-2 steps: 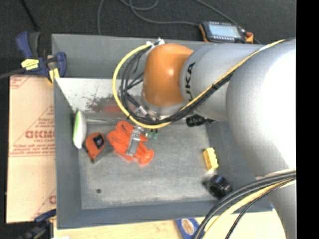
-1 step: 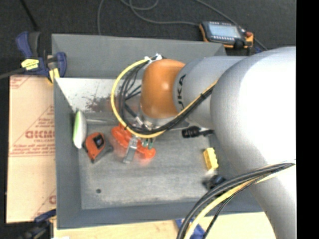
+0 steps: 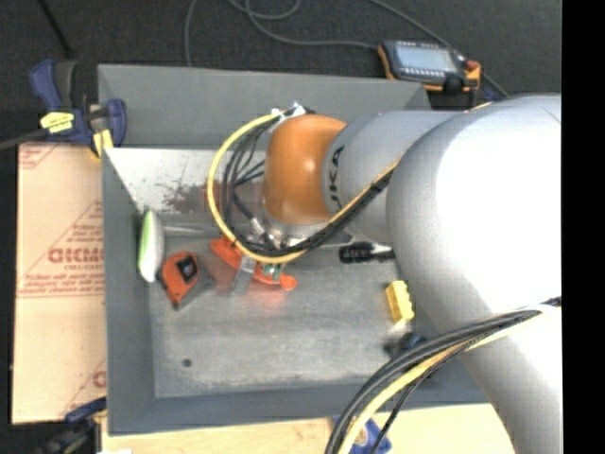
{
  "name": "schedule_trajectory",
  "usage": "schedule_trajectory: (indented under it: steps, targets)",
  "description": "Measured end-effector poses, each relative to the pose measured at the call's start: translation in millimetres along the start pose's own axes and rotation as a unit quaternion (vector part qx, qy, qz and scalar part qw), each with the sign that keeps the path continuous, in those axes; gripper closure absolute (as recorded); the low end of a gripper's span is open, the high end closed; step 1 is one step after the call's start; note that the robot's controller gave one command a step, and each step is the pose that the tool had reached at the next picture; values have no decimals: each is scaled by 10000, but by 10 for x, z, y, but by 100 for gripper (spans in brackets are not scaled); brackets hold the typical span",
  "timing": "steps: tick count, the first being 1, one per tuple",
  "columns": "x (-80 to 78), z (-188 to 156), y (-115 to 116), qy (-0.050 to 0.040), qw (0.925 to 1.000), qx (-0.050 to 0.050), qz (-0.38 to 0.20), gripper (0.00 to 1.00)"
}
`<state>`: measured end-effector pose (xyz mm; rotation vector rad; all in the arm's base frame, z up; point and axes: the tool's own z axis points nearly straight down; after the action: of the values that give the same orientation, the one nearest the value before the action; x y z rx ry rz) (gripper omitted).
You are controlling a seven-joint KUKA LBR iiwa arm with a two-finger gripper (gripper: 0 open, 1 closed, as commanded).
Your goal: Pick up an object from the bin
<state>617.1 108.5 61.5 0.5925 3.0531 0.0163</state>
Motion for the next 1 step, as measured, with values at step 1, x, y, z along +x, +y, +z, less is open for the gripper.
schedule_trajectory:
  steps: [1]
  targets:
    - [2, -16, 1, -3, 10000, -1, 39, 100]
